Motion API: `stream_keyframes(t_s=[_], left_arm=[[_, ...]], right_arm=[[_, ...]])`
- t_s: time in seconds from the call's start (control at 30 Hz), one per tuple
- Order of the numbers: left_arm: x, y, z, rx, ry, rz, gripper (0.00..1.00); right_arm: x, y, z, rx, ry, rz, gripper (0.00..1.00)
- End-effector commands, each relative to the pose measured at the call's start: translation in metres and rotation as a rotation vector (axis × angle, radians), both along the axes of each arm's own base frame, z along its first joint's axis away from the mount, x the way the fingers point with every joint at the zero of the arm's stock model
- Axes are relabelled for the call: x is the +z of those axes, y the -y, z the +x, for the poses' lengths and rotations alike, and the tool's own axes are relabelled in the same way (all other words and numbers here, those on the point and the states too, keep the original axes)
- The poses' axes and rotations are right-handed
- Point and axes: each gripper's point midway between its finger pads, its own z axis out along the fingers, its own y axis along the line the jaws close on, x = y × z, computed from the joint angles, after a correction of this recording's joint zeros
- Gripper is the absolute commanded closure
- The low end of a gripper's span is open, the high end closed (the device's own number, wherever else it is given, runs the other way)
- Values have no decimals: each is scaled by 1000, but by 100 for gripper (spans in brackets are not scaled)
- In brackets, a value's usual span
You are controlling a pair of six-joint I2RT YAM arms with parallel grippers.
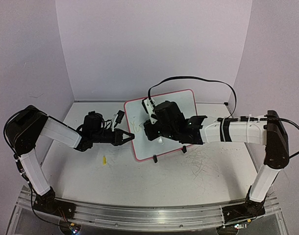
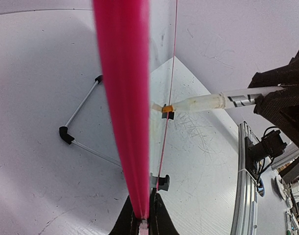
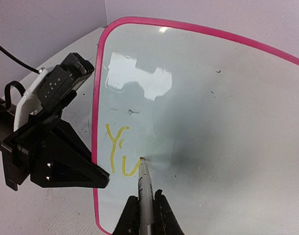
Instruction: Write a sentence on the whiteboard
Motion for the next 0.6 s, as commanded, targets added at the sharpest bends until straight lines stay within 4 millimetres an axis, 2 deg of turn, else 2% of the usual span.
stream_keyframes(t_s=[0.0, 0.4, 0.57], left_arm=[[1, 8, -7, -34, 24, 32, 100], [0, 8, -7, -35, 25, 33, 100], [2, 8, -7, -33, 28, 33, 100]], right_arm=[[6, -5, 15, -15, 18, 24, 100], [-9, -13, 3, 21, -13, 8, 100], [-18, -8, 0, 13, -25, -8, 100]])
